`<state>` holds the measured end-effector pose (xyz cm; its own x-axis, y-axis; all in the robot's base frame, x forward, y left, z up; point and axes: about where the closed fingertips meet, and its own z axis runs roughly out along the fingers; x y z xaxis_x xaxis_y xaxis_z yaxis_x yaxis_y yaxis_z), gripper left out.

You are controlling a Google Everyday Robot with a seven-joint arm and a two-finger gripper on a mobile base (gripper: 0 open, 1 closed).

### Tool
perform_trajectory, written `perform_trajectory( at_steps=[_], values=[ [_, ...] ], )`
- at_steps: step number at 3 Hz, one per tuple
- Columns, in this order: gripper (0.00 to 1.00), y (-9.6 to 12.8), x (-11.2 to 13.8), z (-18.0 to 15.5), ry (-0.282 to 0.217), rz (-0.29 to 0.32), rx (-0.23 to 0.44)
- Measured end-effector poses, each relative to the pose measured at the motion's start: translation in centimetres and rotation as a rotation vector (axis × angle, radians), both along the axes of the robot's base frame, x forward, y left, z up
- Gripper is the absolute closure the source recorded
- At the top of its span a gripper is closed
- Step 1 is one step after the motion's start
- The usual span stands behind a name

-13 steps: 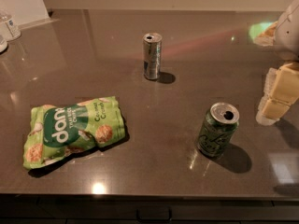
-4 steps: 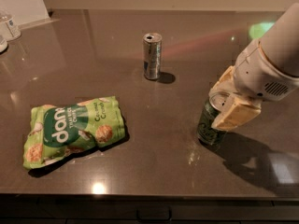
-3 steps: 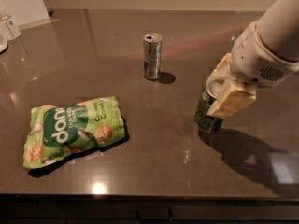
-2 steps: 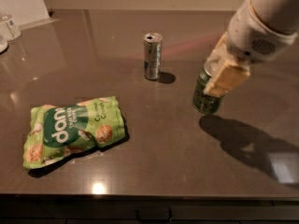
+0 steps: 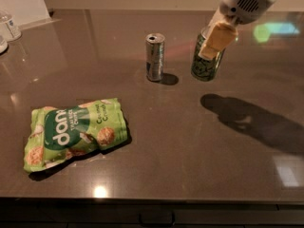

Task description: Move green can near redbull can

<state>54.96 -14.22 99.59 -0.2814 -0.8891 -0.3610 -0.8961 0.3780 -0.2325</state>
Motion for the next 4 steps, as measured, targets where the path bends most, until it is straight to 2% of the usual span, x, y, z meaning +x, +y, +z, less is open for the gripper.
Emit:
perform_trajectory(
  at_steps=[1, 3, 4],
  values=[
    [1.0, 1.0, 3.0, -0.5, -0.001, -0.014, 0.031],
    [1.0, 3.4, 6.2, -3.4, 0.052, -0.002, 0.043],
    [0.92, 4.1, 7.1, -4.8, 0.081, 0.001, 0.028]
  ],
)
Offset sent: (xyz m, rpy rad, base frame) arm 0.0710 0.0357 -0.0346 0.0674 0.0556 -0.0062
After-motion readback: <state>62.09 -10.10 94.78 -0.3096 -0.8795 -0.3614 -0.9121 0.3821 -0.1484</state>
